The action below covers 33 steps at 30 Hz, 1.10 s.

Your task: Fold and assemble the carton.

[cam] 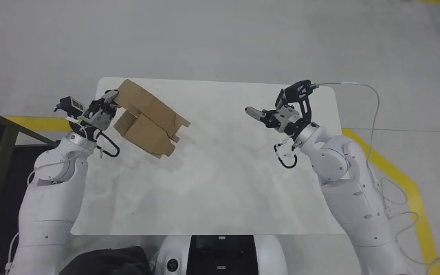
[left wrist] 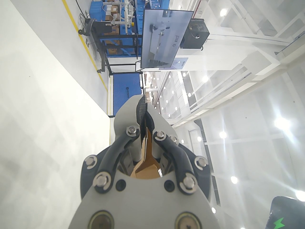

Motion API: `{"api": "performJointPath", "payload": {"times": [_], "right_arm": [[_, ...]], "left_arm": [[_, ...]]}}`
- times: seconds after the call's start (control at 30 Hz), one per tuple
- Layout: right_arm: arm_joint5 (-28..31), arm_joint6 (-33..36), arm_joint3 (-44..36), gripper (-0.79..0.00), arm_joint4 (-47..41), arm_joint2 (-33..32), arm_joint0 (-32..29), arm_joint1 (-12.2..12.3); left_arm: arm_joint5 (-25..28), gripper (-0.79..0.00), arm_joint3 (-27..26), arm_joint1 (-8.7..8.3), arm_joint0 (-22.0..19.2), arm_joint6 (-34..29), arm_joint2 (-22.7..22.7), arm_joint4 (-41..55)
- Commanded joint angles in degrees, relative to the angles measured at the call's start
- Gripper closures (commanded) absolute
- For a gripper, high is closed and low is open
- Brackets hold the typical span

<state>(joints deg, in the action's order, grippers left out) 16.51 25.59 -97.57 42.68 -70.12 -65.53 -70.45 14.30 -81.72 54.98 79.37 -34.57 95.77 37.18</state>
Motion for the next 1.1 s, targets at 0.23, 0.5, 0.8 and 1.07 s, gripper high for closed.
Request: {"api": "performJointPath", "payload": {"times": [0.23, 0.5, 0.8, 1.07], "right_arm": [[0.0, 0.0, 0.0, -0.785, 0.0, 0.0, 0.0, 0.0], [0.0, 0.0, 0.0, -0.785, 0.0, 0.0, 0.0, 0.0], [0.0, 0.0, 0.0, -0.785, 0.0, 0.0, 0.0, 0.0], [0.0, 0.0, 0.0, -0.785, 0.0, 0.0, 0.0, 0.0]], "left_arm": [[-0.1, 0.0, 0.0, 0.02, 0.0, 0.2, 0.0, 0.0], [-5.6, 0.0, -1.0, 0.23, -5.3, -2.4, -3.6, -4.2], [-10.4, 0.0, 1.6, 0.84, -16.1, -8.5, -10.2, -6.9], [-11.3, 0.0, 8.2, 2.76, -23.1, -9.5, -17.3, -1.7]]}}
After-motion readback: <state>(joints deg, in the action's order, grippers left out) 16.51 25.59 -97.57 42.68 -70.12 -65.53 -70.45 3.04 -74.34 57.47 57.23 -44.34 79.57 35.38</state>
